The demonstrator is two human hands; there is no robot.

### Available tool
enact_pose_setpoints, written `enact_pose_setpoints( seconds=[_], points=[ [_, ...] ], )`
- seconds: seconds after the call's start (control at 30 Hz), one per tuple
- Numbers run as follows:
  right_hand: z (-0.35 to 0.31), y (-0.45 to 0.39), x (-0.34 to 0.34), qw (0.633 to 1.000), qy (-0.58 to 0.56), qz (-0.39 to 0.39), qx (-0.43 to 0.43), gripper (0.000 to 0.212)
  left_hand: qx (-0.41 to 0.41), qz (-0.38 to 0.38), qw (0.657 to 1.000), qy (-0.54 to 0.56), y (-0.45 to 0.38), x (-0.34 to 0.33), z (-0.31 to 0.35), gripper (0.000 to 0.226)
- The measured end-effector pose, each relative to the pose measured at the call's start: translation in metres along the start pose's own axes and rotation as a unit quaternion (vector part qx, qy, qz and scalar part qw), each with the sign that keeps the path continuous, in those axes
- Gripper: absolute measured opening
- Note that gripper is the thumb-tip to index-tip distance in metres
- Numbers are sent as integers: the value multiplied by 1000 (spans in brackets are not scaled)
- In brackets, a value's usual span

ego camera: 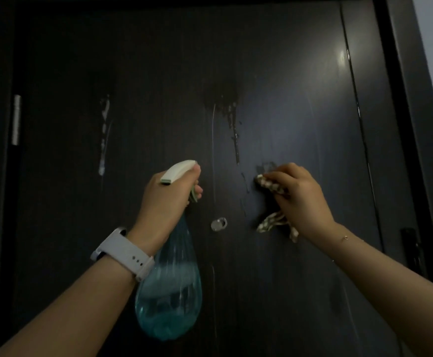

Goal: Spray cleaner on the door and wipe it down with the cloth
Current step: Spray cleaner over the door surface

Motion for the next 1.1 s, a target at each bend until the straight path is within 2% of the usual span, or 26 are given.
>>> enact_pose_setpoints(
  seconds=[0.1, 0.3, 0.53, 0.73, 0.9, 0.97, 1.1],
  points=[
    [-10, 24, 8, 1000, -10, 3, -19, 37, 13, -11, 1000, -26, 35, 13, -33, 33],
    [-24, 82, -5, 998, -9, -55, -34, 39, 69, -9, 994, -79, 98, 27, -101, 31],
    [-20, 100, -16, 995, 12, -84, -50, 34, 108, -4, 992, -58, 121, 33, -129, 32],
    [-6, 69, 19, 999, 29, -29, -25, 41, 47, -59, 996, -46, 121, 12, -95, 35],
    [48, 30, 68, 996, 70, 50, -16, 39, 64, -100, 991, 54, 105, -42, -53, 34],
    [73, 15, 92, 993, 74, 84, -26, 35, 68, -99, 988, 101, 94, -67, -31, 31],
    [127, -7, 123, 986, 79, 124, -76, 29, 26, -99, 986, 133, 65, -123, 19, 30]
  ],
)
Point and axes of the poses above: each hand's wrist, its own y-axis away from the middle knuckle, its own x-axis out of the back of the hand, z = x × y, the point moved 7 cm from there along -y, towards the middle knuckle, and after that the axes turned 11 degrees about z, right-handed, at the moved point
